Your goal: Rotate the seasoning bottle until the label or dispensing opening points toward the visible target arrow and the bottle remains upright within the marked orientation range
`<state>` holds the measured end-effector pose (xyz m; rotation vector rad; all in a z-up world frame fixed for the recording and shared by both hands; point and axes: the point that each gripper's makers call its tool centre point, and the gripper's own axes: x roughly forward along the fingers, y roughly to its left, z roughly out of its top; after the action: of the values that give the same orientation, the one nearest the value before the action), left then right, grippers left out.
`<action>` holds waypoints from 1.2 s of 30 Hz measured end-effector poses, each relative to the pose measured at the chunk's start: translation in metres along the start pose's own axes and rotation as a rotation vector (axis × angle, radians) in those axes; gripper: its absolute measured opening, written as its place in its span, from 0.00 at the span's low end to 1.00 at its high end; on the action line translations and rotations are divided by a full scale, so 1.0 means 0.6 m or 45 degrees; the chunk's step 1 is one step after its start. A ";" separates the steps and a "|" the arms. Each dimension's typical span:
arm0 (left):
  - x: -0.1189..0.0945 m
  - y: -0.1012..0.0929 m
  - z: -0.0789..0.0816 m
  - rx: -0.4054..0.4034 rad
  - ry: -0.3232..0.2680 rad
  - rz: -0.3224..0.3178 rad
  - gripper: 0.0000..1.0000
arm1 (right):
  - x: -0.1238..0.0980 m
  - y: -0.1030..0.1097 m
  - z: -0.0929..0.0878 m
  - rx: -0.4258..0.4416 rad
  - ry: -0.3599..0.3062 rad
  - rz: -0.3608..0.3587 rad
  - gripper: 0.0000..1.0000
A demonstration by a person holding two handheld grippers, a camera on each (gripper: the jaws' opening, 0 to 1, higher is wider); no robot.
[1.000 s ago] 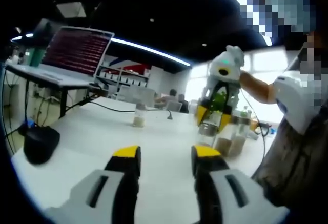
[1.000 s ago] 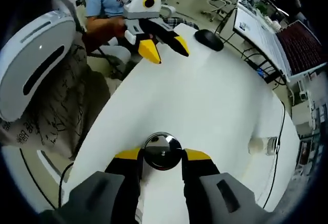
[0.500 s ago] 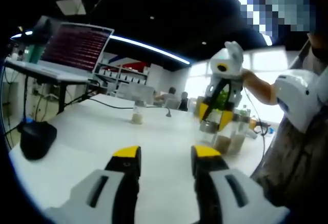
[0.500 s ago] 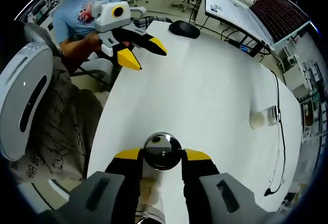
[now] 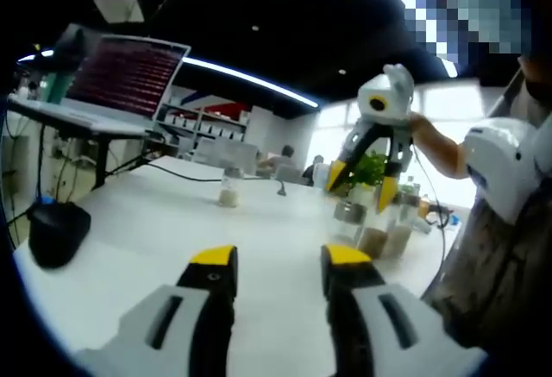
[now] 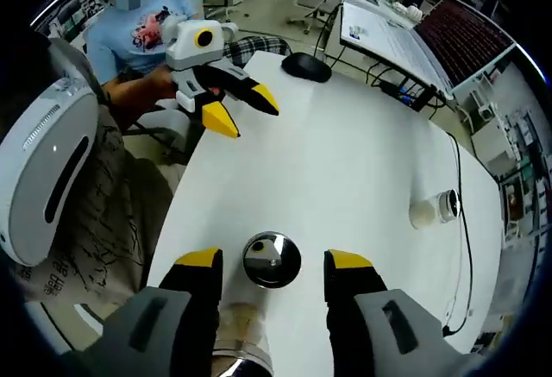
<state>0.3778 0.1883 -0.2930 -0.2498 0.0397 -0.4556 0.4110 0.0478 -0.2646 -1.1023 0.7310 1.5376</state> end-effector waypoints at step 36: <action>0.033 -0.041 0.010 0.052 0.018 -0.106 0.41 | 0.025 0.008 0.002 0.061 -0.350 0.012 0.36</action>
<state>0.3854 0.1595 -0.2808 -0.2090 0.0343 -0.5408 0.4061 0.0535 -0.2783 -0.8316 0.5819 1.6310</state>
